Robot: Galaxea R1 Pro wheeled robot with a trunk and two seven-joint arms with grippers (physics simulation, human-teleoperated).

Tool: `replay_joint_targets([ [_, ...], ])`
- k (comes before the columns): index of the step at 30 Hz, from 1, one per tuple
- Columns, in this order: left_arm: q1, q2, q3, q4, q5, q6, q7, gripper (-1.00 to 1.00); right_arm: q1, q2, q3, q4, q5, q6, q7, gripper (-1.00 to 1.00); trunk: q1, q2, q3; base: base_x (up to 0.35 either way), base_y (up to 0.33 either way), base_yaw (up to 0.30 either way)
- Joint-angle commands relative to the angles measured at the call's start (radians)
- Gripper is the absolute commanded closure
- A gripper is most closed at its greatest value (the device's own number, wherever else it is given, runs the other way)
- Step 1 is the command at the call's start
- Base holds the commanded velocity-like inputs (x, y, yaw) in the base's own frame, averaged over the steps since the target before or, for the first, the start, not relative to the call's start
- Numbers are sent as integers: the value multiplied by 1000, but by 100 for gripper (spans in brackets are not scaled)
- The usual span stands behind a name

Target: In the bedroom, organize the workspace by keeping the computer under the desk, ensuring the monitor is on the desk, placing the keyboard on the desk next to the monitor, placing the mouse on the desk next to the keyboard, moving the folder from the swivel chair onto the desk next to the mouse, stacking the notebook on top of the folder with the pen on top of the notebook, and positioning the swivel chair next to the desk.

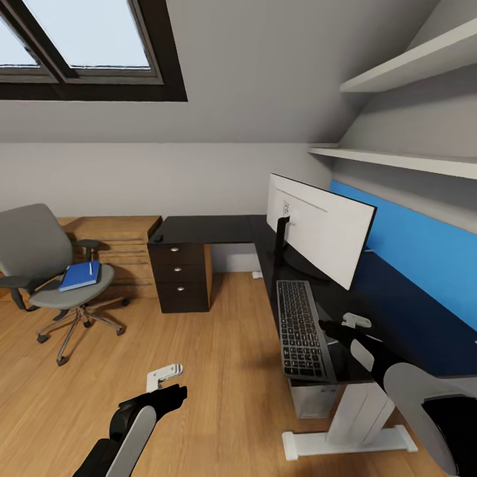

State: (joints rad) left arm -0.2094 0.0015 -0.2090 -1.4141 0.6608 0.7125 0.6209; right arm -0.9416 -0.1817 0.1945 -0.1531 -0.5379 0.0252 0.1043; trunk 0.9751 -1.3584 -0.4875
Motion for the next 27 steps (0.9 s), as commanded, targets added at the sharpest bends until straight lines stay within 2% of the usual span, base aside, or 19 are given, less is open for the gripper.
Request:
replay_joint_targets([
  [1, -1, 0, -1, -1, 9, 1, 10, -100, -1, -1, 8, -1, -10, 3, 2, -100, 0, -1, -1, 73, 0, 0],
  [10, -1, 1, -1, -1, 8, 1, 10, -100, -1, -1, 8, 0, -11, 3, -2, -100, 0, -1, -1, 195, 0, 0],
  [18, -1, 2, -1, -1, 8, 1, 10, -100, -1, -1, 9, 0, -11, 5, -7, -100, 0, -1, -1, 99, 0, 0],
  [27, -1, 2, 0, 0, 9, 1, 10, -100, -1, 3, 12, -2, -9, 6, -49, -100, 0, -1, -1, 165, 0, 0],
])
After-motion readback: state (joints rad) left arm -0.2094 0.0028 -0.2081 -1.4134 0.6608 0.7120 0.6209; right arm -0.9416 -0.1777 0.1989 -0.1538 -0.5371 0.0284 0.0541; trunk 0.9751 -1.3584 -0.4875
